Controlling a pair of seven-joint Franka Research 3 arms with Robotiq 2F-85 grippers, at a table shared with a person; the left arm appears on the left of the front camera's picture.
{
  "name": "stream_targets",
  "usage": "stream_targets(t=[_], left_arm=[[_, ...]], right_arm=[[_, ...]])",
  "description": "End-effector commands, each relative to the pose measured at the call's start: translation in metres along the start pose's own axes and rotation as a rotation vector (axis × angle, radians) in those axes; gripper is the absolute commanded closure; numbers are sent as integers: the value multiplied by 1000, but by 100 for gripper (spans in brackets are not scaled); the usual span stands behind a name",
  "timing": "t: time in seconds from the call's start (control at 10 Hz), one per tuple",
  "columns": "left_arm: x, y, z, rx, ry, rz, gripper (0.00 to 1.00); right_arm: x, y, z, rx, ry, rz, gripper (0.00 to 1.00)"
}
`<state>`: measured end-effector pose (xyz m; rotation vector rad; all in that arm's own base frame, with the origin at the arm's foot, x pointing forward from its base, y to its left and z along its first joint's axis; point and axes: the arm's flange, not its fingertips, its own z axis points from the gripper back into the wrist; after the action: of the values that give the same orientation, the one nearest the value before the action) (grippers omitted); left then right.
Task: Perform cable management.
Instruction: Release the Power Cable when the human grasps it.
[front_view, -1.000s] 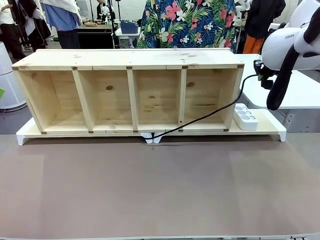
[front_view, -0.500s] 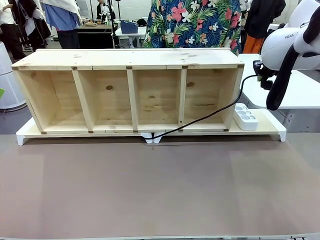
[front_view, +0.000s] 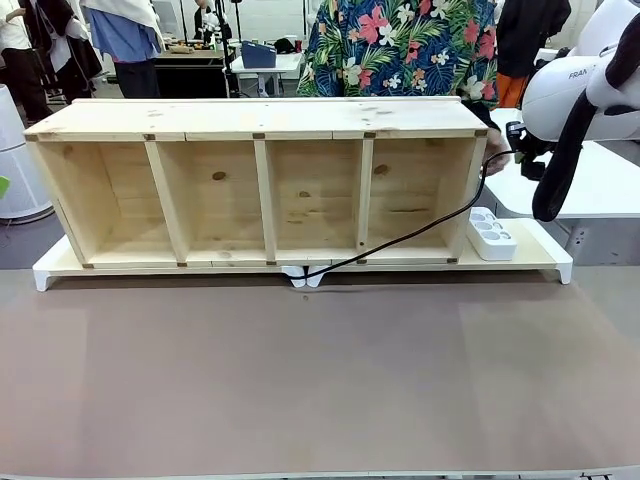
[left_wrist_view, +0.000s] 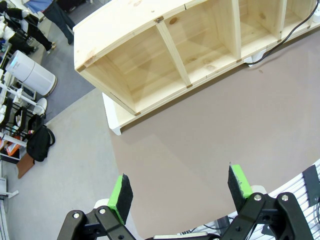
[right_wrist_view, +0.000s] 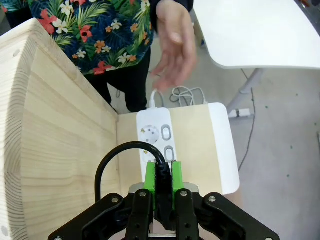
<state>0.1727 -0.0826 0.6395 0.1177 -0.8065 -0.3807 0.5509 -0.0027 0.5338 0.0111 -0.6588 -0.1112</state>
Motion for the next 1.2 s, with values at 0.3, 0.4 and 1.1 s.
stream_targets(t=[0.3, 0.4, 1.1], left_arm=[[1, 1, -1, -3, -10, -3, 0], [1, 1, -1, -3, -10, -3, 0], [1, 1, -1, -3, -10, -3, 0]], right_arm=[[1, 0, 1, 1, -9, -2, 85], [1, 0, 1, 1, -9, -2, 85], [1, 0, 1, 1, -9, -2, 85]])
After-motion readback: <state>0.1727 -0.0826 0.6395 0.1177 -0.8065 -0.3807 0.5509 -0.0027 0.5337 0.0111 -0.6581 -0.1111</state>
